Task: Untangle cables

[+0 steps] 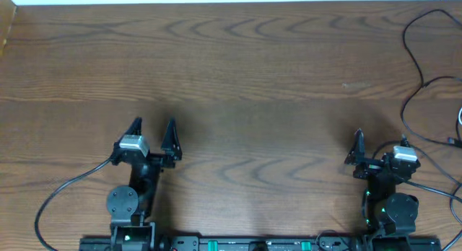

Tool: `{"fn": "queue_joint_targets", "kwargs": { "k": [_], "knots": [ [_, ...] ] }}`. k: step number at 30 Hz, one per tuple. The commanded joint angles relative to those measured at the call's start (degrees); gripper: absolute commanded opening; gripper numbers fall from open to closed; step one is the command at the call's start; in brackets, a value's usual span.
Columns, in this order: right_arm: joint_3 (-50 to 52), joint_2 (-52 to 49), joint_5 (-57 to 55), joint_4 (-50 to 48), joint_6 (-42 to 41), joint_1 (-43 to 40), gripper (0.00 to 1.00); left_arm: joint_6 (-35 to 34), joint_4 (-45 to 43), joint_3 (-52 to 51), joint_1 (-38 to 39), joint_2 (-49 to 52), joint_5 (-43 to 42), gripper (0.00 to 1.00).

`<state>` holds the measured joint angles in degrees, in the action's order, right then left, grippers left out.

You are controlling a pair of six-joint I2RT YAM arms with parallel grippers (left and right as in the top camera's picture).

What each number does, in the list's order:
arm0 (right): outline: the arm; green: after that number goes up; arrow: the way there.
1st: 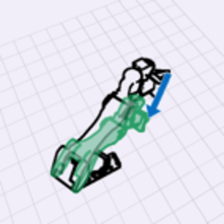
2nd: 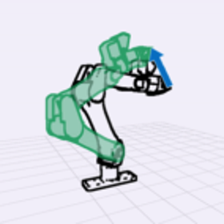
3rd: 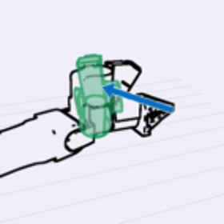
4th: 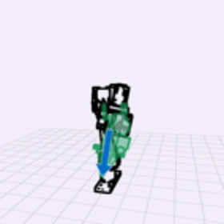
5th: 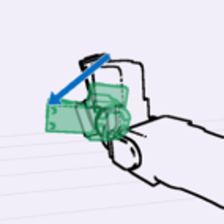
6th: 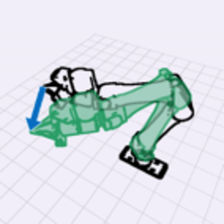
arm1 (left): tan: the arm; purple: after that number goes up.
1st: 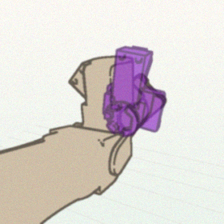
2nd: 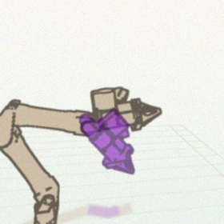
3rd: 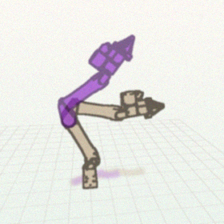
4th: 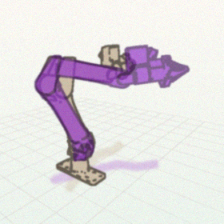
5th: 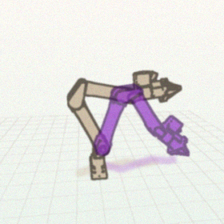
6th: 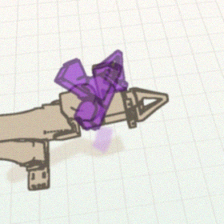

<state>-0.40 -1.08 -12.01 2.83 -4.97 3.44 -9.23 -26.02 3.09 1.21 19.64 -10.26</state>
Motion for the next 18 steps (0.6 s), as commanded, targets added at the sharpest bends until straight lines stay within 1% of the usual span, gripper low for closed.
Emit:
{"fn": "queue_joint_targets", "kwargs": {
  "k": [1,5,7,9,12,18],
  "knots": [
    [0.09,0.17,0.0,0.31,-0.11,-0.37,0.99,-2.54,7.98,-1.01,-0.5,-2.47,0.42,0.81],
    [0.09,0.17,0.0,0.31,-0.11,-0.35,0.99,-2.49,21.62,-1.05,-0.5,-4.85,0.59,0.81],
    [0.09,0.17,0.0,0.31,-0.11,-0.35,0.99,-2.49,26.91,-1.7,-0.55,-6.64,0.9,0.81],
    [0.09,0.17,0.0,0.31,-0.11,-0.35,0.99,-2.47,29.4,-2.86,-0.55,-9.01,0.92,0.81],
    [0.09,0.17,0.0,0.31,-0.11,-0.35,0.99,-1.16,29.44,-2.86,-0.55,-11.3,0.94,0.81],
    [0.09,0.17,0.0,0.31,-0.11,-0.35,0.99,-0.22,29.53,-2.86,-0.55,-11.61,0.92,0.81]
  ]
}}
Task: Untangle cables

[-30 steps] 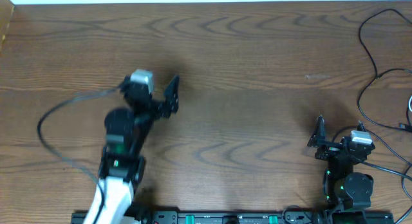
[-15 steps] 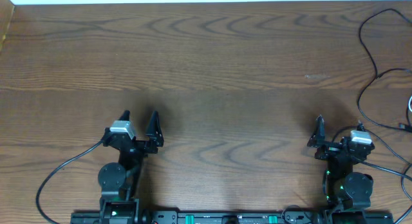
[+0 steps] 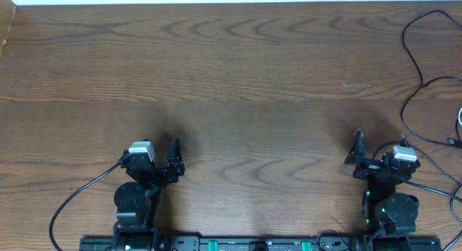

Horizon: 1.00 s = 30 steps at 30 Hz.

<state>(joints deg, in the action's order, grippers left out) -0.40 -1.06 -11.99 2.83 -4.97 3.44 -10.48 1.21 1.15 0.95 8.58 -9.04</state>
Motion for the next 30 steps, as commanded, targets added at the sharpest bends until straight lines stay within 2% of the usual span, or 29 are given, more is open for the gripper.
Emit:
{"fn": "queue_joint_targets", "kwargs": {
  "k": [1,4,7,30],
  "knots": [
    [0.09,0.15,-0.02,0.31,-0.11,-0.35,0.99,1.81,2.29,-0.92,-0.28,-0.59,-0.31,0.81],
    [0.09,0.15,-0.02,0.31,-0.11,-0.35,0.99,1.86,2.21,-0.92,-0.28,-2.62,-0.31,0.81],
    [0.09,0.15,-0.02,0.31,-0.11,-0.35,0.99,1.84,2.01,-0.92,-0.26,-8.87,-0.31,0.81],
    [0.09,0.15,-0.02,0.31,-0.11,-0.35,0.99,1.84,2.01,-0.9,-0.28,-4.74,-0.35,0.81]
  ]
}}
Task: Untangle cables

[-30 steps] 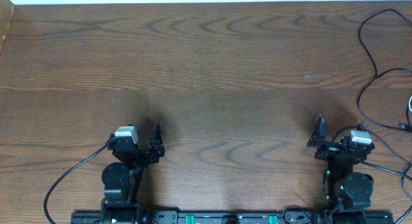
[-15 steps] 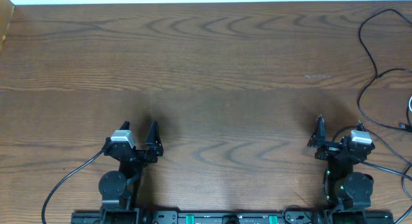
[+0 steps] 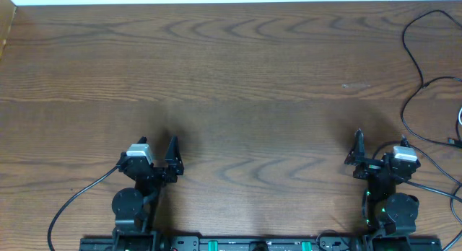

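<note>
Thin black cables [image 3: 413,60] loop over the table's far right side and run off the right edge; a white piece [image 3: 460,117] shows at that edge. My left gripper [image 3: 157,151] rests low near the front left. One of its fingers [image 3: 173,147] is plain to see, the other sits under the wrist camera, and the jaws stand apart and empty. My right gripper [image 3: 380,144] is at the front right, just left of the cables. Its jaws are spread and hold nothing.
The wooden table [image 3: 231,78] stretches wide between and beyond the arms. The left arm's own black cable [image 3: 72,197] curves over the front left corner. The mounting rail [image 3: 245,244] runs along the front edge.
The left arm has settled a touch further back toward its base. The right arm and the cables have not moved.
At first the left gripper stood further out on the table with both fingers showing, open. Then it was drawn back close to its base, where it stays now. The right gripper kept still beside the cables throughout.
</note>
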Tool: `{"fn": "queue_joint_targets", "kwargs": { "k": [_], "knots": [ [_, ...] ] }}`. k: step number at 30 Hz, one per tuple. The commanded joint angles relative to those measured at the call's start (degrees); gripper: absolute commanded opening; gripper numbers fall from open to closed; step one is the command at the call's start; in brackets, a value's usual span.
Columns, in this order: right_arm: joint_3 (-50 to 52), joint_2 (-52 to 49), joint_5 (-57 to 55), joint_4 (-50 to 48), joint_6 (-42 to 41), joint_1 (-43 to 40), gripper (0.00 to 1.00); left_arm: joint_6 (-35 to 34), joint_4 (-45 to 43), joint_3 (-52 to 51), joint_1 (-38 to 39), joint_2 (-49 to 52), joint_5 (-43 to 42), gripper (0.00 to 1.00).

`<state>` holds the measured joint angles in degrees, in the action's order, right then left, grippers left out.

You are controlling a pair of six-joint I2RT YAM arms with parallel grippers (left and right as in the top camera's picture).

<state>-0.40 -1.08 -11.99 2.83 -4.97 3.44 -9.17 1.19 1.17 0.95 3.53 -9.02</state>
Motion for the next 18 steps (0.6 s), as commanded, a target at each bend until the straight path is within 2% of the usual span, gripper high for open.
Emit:
{"fn": "queue_joint_targets", "kwargs": {
  "k": [1,18],
  "knots": [
    [0.09,0.17,-0.02,0.31,-0.11,-0.35,0.99,0.52,2.03,-0.92,-0.28,0.44,-0.37,0.81],
    [0.09,0.17,-0.02,0.31,-0.11,-0.35,0.99,0.52,2.03,-0.92,-0.28,0.52,-0.37,0.81]
  ]
}}
